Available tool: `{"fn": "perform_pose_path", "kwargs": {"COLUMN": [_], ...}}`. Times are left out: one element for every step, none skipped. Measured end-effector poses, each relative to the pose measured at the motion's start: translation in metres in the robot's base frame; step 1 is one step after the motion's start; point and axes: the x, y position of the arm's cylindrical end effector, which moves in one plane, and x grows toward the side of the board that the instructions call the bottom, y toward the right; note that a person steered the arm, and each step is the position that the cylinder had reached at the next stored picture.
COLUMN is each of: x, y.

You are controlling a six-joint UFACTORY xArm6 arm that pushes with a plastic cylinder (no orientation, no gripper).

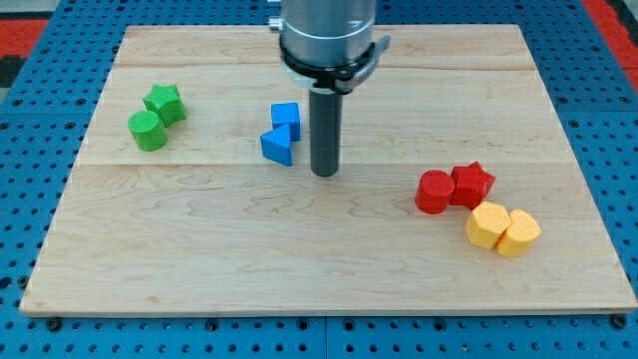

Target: Push the blue triangle and blue cube up a bit

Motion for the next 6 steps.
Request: {"fn": "perform_pose_path", "kwargs": {"x": [0.001,0.001,-0.01,-0.025,-0.039,-0.037], "y": [-0.058,-0.119,-0.074,-0.04,-0.041,-0.101]}}
